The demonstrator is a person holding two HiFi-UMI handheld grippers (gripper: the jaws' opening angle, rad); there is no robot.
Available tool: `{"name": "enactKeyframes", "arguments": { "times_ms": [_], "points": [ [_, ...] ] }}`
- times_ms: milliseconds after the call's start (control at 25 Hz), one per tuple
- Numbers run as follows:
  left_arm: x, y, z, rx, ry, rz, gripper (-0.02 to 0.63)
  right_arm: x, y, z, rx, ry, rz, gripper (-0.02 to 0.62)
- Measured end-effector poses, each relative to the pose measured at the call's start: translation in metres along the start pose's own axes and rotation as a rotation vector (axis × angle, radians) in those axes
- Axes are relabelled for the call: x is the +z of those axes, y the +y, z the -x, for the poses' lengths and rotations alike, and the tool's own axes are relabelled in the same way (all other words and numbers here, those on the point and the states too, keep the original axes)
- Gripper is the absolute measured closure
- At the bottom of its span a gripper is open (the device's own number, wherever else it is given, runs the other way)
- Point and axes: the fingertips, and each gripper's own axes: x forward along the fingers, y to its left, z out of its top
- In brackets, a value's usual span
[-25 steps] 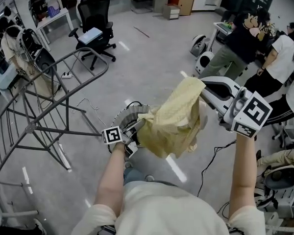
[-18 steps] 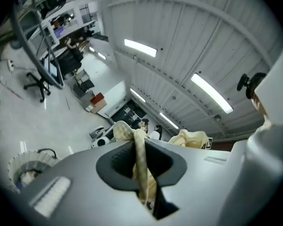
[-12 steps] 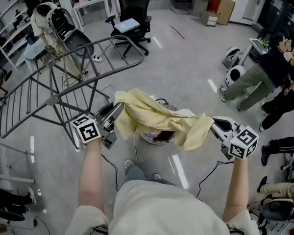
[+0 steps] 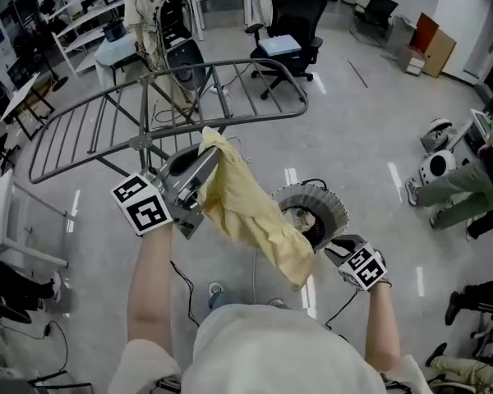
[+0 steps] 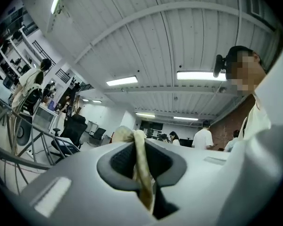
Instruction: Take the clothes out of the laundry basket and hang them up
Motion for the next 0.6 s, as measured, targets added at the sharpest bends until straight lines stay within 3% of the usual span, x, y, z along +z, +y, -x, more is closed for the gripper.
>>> {"name": "enactKeyframes", "arguments": {
  "times_ms": [160, 360, 480, 600],
  "points": [
    [0.005, -0.007, 0.021, -0.069, 0.060, -0.059, 0.566, 0.069, 0.002, -0.018, -0.003, -0.074, 0.070, 0.459],
    [-0.002, -0.031, 0.049, -0.280, 0.153, -0.132, 0.568, 0.232, 0.030, -0.024, 0.052, -0.352, 0.258, 0.420],
    [-0.007, -0.031, 0.078, -0.361, 0.217, -0.150, 0.568, 0.323, 0.064, -0.019, 0.151, -0.499, 0.380, 0.386],
    [-0.005, -0.026, 0.110, -0.402, 0.278, -0.167, 0.568, 0.385, 0.108, -0.024, 0.297, -0.536, 0.512, 0.368]
  ]
}}
